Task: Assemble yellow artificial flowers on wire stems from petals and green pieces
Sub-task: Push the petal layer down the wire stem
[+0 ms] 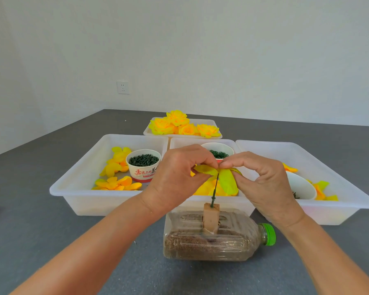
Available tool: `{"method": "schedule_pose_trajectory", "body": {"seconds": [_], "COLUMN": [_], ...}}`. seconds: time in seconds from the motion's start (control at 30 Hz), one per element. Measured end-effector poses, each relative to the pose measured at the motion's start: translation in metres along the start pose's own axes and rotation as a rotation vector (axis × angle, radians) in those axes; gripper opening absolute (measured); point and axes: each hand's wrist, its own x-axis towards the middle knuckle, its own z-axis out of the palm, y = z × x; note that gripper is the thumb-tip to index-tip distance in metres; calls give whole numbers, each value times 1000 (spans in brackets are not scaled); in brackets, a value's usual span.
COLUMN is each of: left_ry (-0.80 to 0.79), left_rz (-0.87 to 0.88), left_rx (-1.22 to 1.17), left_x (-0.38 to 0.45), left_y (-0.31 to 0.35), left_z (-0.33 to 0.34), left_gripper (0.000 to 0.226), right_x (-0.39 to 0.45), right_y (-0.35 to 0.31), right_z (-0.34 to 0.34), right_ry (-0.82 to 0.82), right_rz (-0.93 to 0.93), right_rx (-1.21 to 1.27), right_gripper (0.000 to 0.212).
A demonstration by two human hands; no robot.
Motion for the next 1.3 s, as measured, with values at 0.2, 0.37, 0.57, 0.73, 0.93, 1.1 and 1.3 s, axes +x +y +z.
{"method": "schedule_pose_trajectory", "body": {"seconds": [0.2, 0.37, 0.57, 0.73, 0.93, 1.1, 1.3], "left_ry": [105, 148, 158, 169, 155, 112, 90], "left_rz": [165, 201, 179, 147, 92, -2, 22], "left_rx": [190, 227, 238, 215, 190, 67, 86], "left_x": [-3, -8, -11, -11, -9, -7, -9], "left_y": [-4, -7, -11, -10, -6, 0, -1], "left_z": [5, 7, 9, 10, 10, 10, 8], "left_gripper": [7, 9, 15, 18, 18, 15, 14], "right_x": [-3, -5, -4, -4, -3, -4, -7], "right_y": [3, 7, 7, 2, -3, 2, 8], "right_z": [3, 3, 5, 4, 4, 2, 2], "right_ry": [62, 86, 76, 61, 56, -60, 28], "right_rz": [-2, -87, -62, 62, 108, 165, -34], "right_rx": [-103, -144, -143, -74, -67, -58, -145], "right_gripper": [13, 17, 13, 17, 14, 19, 24]}}
